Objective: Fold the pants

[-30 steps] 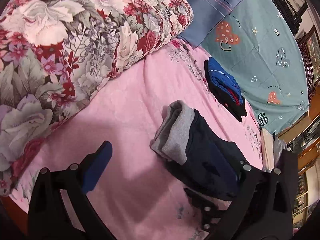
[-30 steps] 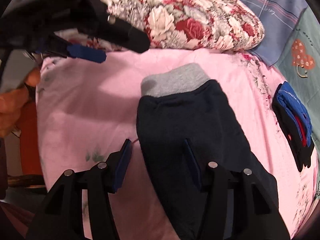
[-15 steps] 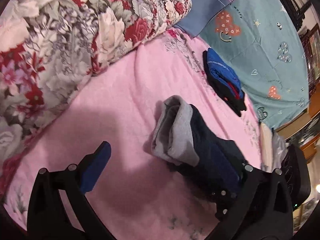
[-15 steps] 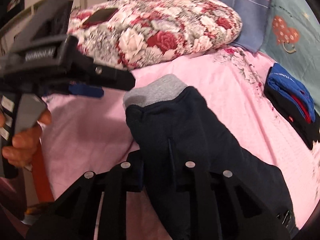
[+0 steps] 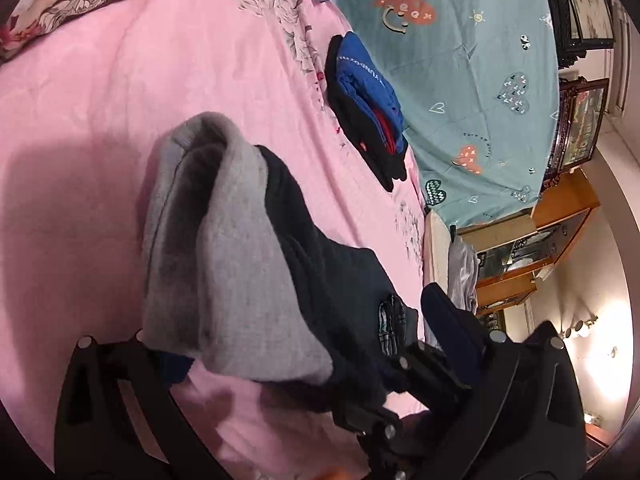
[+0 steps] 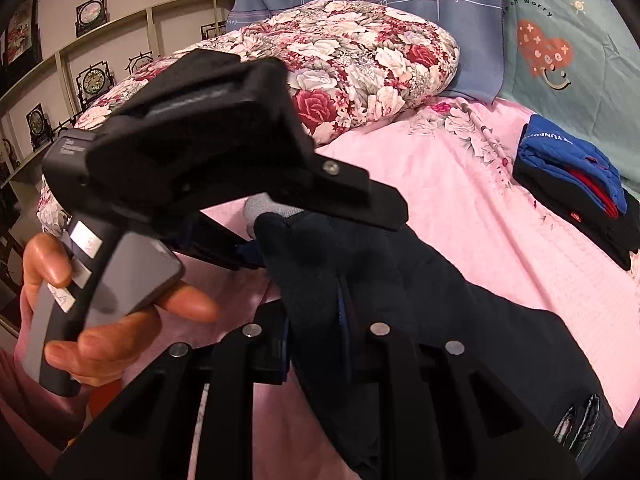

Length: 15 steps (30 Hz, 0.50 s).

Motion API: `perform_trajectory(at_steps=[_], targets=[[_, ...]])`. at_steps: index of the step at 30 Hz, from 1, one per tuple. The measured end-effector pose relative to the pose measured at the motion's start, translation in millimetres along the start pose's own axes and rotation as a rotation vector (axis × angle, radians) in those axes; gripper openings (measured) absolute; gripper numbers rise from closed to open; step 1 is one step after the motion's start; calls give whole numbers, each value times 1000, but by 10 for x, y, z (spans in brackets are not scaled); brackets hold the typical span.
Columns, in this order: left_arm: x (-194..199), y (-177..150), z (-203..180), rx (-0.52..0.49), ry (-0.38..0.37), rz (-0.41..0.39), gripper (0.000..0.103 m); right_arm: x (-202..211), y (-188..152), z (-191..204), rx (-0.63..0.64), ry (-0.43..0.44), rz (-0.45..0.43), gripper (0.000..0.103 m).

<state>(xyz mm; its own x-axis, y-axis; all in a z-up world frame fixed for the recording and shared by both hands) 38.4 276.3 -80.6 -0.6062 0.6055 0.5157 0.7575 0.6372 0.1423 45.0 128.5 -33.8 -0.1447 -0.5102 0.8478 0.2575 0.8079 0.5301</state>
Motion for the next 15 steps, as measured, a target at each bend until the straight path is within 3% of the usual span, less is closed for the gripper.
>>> perform_trajectory(at_steps=[4,7,9,11,15], targets=[[-63,28,-43,-3,43,-6,101,34,-40,12,7,-1,-1,20],[-65,7,-59,-14,82,-38,95,145,-142,14,15,8,-17,20],[-60,-11,-57,-22,132,-53,77,218,-237,-16,4,15,-25,20],[-59,-32,-54,-40,176,-56,45,315,-359,-110,-31,18,-34,21],[-16,-93,-82,-68,233,-80,33,494,-620,-423,-161,-15,-37,21]])
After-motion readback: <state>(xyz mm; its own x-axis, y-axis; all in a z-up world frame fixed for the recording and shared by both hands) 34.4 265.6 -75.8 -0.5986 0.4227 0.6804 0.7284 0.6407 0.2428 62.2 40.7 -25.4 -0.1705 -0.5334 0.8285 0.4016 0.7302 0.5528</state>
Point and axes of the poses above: each gripper's, at about its wrist camera, not at the fingertips, and x roughly against the way its jaws point, z to its left, y to its top, the point moved 1 cm from there along -x, roughly the way its jaws point, and after that the axes turned 14 degrees about z, right-handed, at the moved point
